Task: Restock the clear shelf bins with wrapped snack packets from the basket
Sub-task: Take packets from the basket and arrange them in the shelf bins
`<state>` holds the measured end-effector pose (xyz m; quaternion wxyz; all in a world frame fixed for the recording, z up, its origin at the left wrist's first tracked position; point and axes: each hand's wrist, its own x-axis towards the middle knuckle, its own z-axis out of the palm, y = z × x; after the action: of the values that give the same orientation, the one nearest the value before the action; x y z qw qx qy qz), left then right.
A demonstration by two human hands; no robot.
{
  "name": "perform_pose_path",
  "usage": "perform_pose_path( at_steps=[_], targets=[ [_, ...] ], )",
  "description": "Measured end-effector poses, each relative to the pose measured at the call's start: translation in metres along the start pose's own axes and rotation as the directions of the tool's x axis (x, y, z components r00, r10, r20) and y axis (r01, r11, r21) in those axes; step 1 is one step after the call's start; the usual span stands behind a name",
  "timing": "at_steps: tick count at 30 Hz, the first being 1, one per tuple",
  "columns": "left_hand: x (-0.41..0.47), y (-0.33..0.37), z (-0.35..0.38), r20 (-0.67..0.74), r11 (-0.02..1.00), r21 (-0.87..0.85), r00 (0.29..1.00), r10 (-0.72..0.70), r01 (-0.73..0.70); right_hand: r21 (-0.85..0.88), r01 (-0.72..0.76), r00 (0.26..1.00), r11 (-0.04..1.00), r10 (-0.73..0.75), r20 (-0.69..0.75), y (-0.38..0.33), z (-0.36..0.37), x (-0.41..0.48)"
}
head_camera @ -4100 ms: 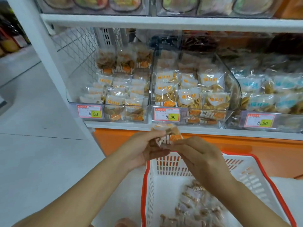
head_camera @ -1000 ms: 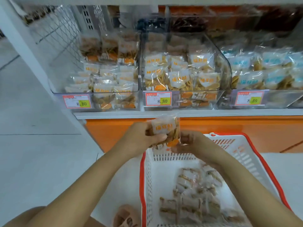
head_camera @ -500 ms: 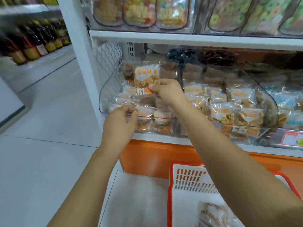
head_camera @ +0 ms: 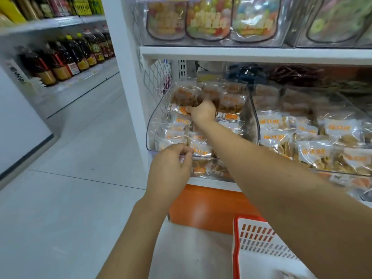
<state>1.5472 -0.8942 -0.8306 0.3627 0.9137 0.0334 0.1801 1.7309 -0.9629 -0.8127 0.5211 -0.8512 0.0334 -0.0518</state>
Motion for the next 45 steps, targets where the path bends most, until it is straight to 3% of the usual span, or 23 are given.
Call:
perform_pose_path(
  at_steps=[4,6,10,13,16,19,22,25,30,32,37,40,42,45],
  targets=[
    [-0.002,0.002,0.001,0.005,1.0,0.029,1.0,0.008,-0.008,0.098,0.059,0.998,0.993,-0.06,0.006,-0.009,-0.017,-0.029],
    [-0.006,0.006,0.001,-0.008,0.999,0.033,1.0,0.028,-0.028,0.084,0.159,0.987,0.984,-0.161,0.015,-0.008,-0.039,-0.053],
    [-0.024,0.022,0.001,-0.04,0.983,-0.126,0.991,0.126,-0.13,-0.058,0.447,0.895,0.893,-0.445,0.045,0.025,-0.095,-0.127],
    [-0.041,0.029,0.017,0.125,0.984,-0.09,0.979,0.164,-0.153,-0.202,0.518,0.855,0.831,-0.509,0.1,0.078,-0.133,-0.182],
    [-0.064,0.032,0.045,0.416,0.987,0.082,0.905,0.095,-0.141,-0.366,0.407,0.912,0.837,-0.347,0.22,0.155,-0.152,-0.213],
    [-0.094,0.027,0.077,0.736,0.966,0.191,0.677,-0.024,-0.174,-0.55,0.251,0.92,0.796,-0.02,0.391,0.251,-0.154,-0.234],
    [-0.124,0.023,0.103,0.896,0.932,0.232,0.433,-0.093,-0.28,-0.659,0.13,0.788,0.741,0.327,0.522,0.332,-0.157,-0.259],
    [-0.139,0.02,0.119,0.919,0.892,0.308,0.347,-0.189,-0.331,-0.687,0.119,0.673,0.717,0.45,0.587,0.384,-0.15,-0.28],
    [-0.138,0.02,0.132,0.904,0.874,0.372,0.335,-0.266,-0.312,-0.678,0.122,0.494,0.725,0.548,0.675,0.407,-0.123,-0.305],
    [-0.134,0.024,0.134,0.902,0.862,0.388,0.324,-0.284,-0.326,-0.704,0.195,0.492,0.683,0.553,0.673,0.41,-0.112,-0.313],
    [-0.129,0.039,0.133,0.899,0.865,0.389,0.336,-0.281,-0.317,-0.755,0.352,0.546,0.553,0.533,0.646,0.407,-0.098,-0.315],
    [-0.126,0.04,0.127,0.9,0.891,0.372,0.335,-0.278,-0.261,-0.75,0.368,0.558,0.55,0.514,0.651,0.393,-0.106,-0.303],
    [-0.123,0.037,0.123,0.881,0.901,0.381,0.377,-0.287,-0.206,-0.727,0.278,0.598,0.628,0.479,0.643,0.38,-0.117,-0.29],
    [-0.117,0.033,0.119,0.82,0.916,0.399,0.465,-0.333,-0.048,-0.544,-0.006,0.747,0.839,0.365,0.555,0.354,-0.141,-0.267]
  ],
)
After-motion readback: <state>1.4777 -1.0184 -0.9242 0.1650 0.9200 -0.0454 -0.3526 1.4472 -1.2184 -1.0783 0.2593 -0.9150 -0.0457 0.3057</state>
